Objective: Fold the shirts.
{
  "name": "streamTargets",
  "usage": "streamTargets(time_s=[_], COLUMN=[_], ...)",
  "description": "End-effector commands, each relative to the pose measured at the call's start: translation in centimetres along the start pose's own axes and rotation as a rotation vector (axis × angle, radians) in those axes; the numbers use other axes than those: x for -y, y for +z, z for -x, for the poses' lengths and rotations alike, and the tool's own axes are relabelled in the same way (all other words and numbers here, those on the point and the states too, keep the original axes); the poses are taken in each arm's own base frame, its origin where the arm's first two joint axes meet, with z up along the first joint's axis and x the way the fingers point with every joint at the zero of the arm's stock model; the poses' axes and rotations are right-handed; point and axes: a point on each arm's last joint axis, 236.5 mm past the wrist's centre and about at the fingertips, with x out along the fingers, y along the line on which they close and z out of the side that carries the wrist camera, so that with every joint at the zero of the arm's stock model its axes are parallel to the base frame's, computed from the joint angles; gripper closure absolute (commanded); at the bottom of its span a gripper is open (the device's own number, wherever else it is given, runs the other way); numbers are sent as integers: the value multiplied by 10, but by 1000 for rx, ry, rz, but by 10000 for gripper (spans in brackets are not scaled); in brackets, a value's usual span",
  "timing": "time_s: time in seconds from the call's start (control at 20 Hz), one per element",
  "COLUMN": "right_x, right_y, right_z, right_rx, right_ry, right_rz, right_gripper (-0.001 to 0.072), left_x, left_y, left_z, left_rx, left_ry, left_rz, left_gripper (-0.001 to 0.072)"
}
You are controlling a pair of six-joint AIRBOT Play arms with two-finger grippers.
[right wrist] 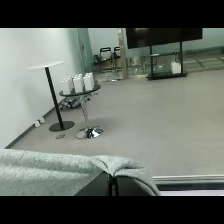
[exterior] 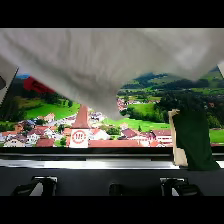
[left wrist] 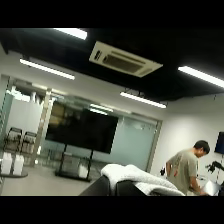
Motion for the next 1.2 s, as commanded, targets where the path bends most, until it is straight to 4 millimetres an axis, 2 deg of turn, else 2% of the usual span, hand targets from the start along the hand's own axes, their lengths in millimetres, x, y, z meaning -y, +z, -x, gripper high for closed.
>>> streamTargets(time_s=[0.0,0.05,0.15,0.2,0.3,0.4,0.5,0.55,0.6,0.65,0.7,0.75,0.8,0.85,0.95,1.0,1.1,1.15], right_x=[-11,-14,-17,-16,-9,0,5,4,5,9,15,17,18,21,25,27,30,28], right_y=[-7,-19,-67,-103,-180,-247,-319,-356,-396,-431,-464,-493,-514,-530,-550,-555,-555,-550], right_z=[15,12,5,1,-5,-31,-74,-95,-116,-133,-148,-154,-154,-154,-152,-155,-166,-170], right_rx=[-57,-108,-300,-446,-757,-953,-1051,-1083,-1112,-1138,-1150,-1184,-1218,-1244,-1277,-1268,-1225,-1209], right_ry=[36,47,55,46,15,-10,-16,-13,-13,-30,-52,-66,-78,-91,-108,-115,-129,-127], right_rz=[-96,-110,-139,-147,-156,-187,-264,-323,-380,-422,-458,-498,-519,-525,-530,-534,-555,-577], right_gripper=[665,665,665,665,665,665,665,665,665,665,665,665,665,664,664,664,661,577], left_x=[14,10,-5,-14,-42,-77,-110,-122,-131,-138,-142,-144,-145,-142,-134,-129,-121,-119], left_y=[54,56,41,23,-43,-133,-246,-310,-375,-431,-481,-524,-559,-585,-625,-639,-655,-654], left_z=[26,23,11,1,-28,-53,-68,-70,-67,-59,-49,-36,-21,-7,25,41,64,68], left_rx=[176,189,146,88,-111,-347,-594,-717,-839,-949,-1045,-1137,-1227,-1302,-1454,-1525,-1626,-1643], left_ry=[-5,8,48,65,101,139,154,141,125,107,97,95,91,89,73,60,45,53], left_rz=[-22,-39,-79,-87,-63,-13,2,-14,-24,-31,-21,3,26,52,91,105,130,145], left_gripper=[684,683,683,683,682,682,682,682,682,682,681,681,680,680,680,680,672,575])
